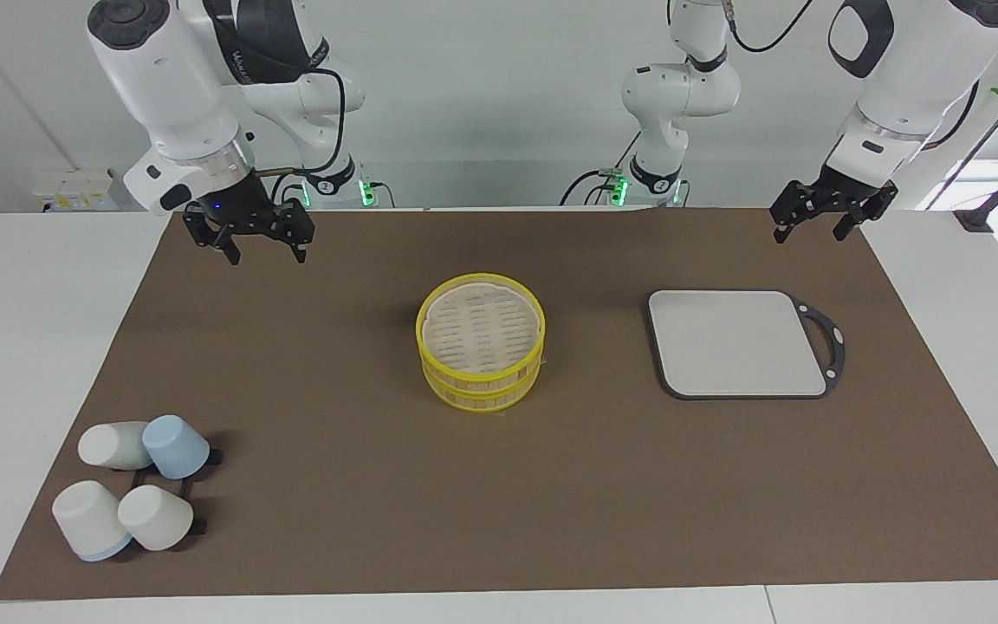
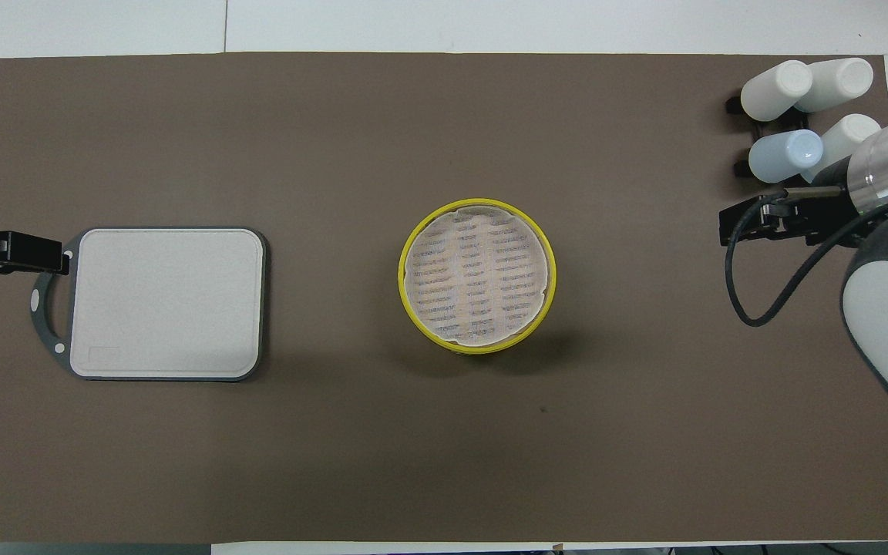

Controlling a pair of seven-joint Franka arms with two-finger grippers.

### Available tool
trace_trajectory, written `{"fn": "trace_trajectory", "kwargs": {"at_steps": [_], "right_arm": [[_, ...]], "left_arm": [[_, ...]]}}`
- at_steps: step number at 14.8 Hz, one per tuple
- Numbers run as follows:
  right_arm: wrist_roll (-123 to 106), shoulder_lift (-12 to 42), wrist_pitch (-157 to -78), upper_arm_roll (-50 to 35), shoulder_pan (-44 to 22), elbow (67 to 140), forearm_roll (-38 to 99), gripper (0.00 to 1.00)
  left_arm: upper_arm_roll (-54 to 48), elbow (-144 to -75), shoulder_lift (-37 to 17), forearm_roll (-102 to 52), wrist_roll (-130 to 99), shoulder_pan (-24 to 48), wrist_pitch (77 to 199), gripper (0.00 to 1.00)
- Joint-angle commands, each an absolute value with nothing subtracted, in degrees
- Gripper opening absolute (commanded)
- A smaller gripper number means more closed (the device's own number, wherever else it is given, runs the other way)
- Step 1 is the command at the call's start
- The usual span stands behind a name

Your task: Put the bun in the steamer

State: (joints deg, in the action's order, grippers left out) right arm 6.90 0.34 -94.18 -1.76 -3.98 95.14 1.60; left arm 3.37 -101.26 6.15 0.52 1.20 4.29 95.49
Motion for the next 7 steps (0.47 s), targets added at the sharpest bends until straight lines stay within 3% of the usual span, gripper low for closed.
{"fn": "trace_trajectory", "kwargs": {"at_steps": [1,7], "right_arm": [[5.45,-0.62,-95.19,-2.29,-2.90,96.42,1.67,1.00],[5.45,-0.62,-95.01,-2.37,-2.90,96.33,1.76,1.00]], "left_arm": [[3.96,-100.90,6.24,1.41,1.32,5.10,95.10,1.00],[3.96,-100.90,6.24,1.49,1.23,5.19,95.10,1.00]]}}
